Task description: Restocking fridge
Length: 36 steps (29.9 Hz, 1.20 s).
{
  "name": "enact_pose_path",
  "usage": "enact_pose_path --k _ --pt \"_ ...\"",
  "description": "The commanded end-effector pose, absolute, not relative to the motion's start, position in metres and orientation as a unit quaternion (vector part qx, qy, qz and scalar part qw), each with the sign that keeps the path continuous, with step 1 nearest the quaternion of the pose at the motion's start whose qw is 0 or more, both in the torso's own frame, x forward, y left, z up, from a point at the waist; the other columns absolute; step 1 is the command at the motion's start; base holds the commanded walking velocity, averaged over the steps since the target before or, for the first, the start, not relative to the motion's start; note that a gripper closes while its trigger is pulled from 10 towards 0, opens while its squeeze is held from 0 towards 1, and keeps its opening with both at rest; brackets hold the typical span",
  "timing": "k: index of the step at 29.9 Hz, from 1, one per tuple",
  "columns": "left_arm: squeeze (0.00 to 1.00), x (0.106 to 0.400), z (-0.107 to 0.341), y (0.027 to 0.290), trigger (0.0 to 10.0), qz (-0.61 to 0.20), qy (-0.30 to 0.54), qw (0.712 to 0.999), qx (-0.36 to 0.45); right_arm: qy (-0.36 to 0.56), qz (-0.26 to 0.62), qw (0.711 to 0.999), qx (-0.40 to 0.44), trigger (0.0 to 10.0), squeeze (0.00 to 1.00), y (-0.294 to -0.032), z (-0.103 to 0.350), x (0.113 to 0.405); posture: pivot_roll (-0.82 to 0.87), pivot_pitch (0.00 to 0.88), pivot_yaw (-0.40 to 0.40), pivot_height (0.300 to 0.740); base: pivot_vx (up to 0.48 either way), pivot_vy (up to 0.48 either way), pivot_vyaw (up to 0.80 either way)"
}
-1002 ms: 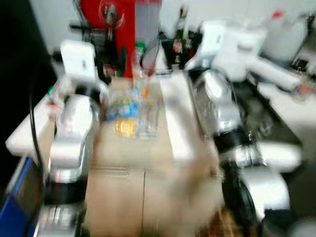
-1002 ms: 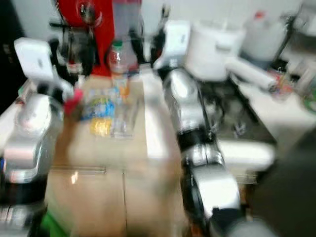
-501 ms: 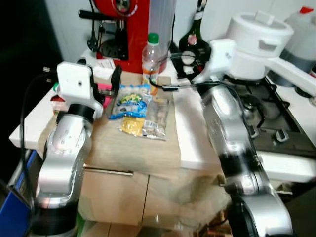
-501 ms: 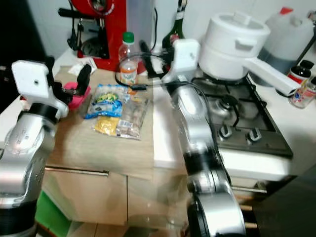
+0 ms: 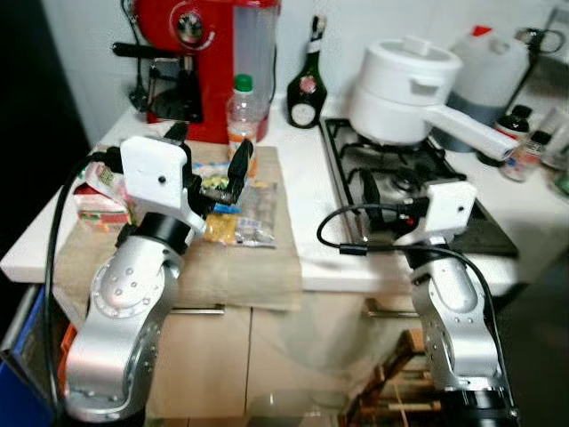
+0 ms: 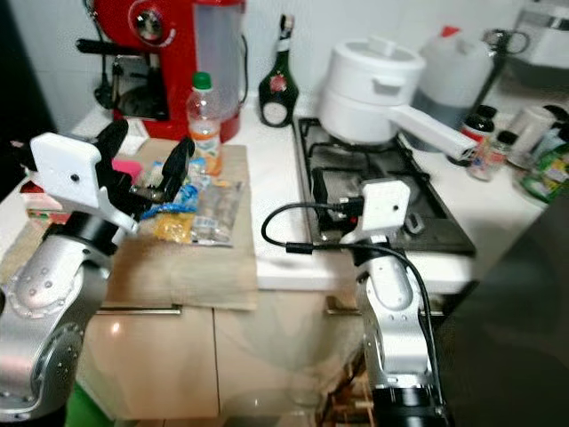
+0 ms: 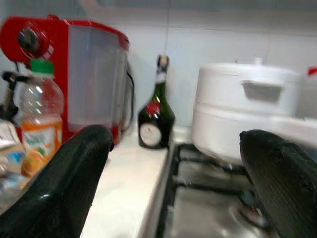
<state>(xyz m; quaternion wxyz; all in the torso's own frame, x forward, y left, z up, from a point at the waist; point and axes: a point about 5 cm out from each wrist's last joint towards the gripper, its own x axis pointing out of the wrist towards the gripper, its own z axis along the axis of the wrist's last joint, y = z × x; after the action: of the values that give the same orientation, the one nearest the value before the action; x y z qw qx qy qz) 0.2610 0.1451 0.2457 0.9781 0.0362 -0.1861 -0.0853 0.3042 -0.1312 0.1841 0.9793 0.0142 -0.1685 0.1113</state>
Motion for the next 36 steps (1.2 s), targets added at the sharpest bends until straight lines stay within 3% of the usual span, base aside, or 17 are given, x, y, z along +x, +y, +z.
enact_pose_path --k 1,7,14,19,28,36 --pt "0.0 0.266 0.247 0.153 10.0 -0.052 -0.183 0.98 0.052 -0.171 0.125 0.977 0.015 10.0 0.0 -0.126 0.191 0.311 0.05 0.0 -0.053 0.74 0.382 0.289 0.0" --pt "0.0 0.27 0.25 0.152 10.0 -0.047 -0.192 0.979 0.051 -0.193 0.151 0.969 0.03 10.0 0.0 -0.113 0.214 0.331 0.06 0.0 -0.05 0.74 0.395 0.271 0.14" --pt "0.0 0.272 0.258 0.153 10.0 -0.045 -0.206 0.975 0.064 -0.21 0.166 0.963 0.04 10.0 0.0 -0.101 0.227 0.337 0.07 0.0 -0.059 0.74 0.399 0.265 0.79" --pt "0.0 0.277 0.287 0.151 10.0 -0.062 -0.26 0.958 0.102 -0.278 0.157 0.947 0.04 10.0 0.0 -0.096 0.269 0.338 0.07 0.0 -0.054 0.74 0.428 0.0 0.0" --pt "0.0 0.28 0.316 0.147 10.0 -0.093 -0.295 0.947 0.092 -0.354 0.069 0.932 0.041 10.0 0.0 -0.118 0.322 0.346 0.07 0.0 -0.045 0.74 0.089 0.0 0.0" --pt "0.0 0.284 0.307 0.142 10.0 -0.115 -0.273 0.952 0.079 -0.31 0.037 0.949 0.052 10.0 0.0 -0.128 0.312 0.364 0.07 0.0 -0.037 0.74 0.0 0.0 0.0"
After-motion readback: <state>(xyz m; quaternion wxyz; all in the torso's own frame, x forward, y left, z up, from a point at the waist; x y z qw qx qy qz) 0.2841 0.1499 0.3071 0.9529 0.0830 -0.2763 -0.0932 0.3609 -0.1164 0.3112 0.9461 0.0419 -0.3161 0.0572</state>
